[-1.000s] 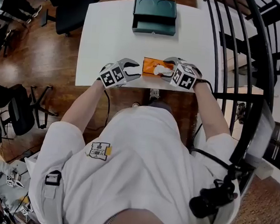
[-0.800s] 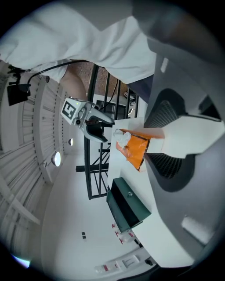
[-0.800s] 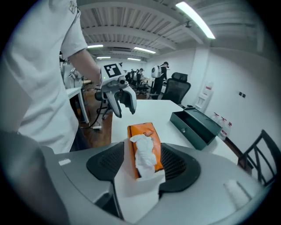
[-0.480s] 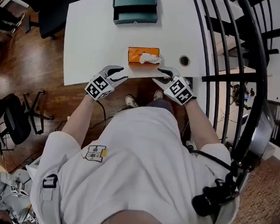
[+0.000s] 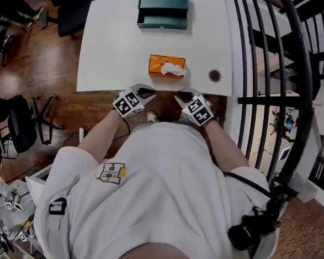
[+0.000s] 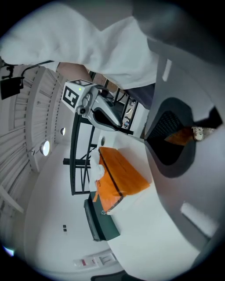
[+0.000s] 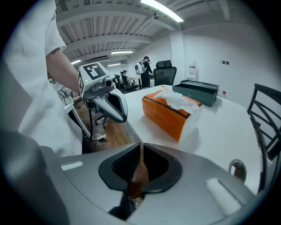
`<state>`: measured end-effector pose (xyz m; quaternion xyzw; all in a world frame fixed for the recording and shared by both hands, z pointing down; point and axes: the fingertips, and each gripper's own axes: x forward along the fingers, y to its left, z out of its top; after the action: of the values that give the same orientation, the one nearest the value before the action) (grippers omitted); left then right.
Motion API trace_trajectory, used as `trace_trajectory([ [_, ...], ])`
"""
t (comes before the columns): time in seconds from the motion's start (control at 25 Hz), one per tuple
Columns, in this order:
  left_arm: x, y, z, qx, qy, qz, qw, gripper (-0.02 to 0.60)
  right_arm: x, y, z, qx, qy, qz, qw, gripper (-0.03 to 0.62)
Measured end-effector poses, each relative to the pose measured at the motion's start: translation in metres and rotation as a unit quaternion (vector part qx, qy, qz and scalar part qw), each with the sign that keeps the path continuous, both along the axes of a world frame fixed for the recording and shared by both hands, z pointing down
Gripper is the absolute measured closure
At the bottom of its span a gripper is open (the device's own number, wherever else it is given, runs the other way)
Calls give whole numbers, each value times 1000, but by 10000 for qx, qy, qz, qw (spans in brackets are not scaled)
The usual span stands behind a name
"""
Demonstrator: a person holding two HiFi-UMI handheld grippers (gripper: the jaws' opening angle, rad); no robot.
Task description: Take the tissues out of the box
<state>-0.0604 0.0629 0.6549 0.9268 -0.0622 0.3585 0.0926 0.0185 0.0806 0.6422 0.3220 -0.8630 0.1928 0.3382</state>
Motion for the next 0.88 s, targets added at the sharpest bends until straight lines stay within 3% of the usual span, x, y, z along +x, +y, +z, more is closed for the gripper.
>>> trace_trajectory([
  [0.08, 1, -1, 5, -13, -100, -95, 9999, 581, 0, 1, 6, -47, 52, 58, 10000, 594],
  [0.4, -6, -6, 20, -25, -260, -396, 9989, 581, -2, -3, 12, -147, -40, 316, 9994, 594],
  [0.88, -5, -12, 15, 69, -228, -431, 9988, 581, 3, -18, 6, -66, -88, 520, 9986, 594],
])
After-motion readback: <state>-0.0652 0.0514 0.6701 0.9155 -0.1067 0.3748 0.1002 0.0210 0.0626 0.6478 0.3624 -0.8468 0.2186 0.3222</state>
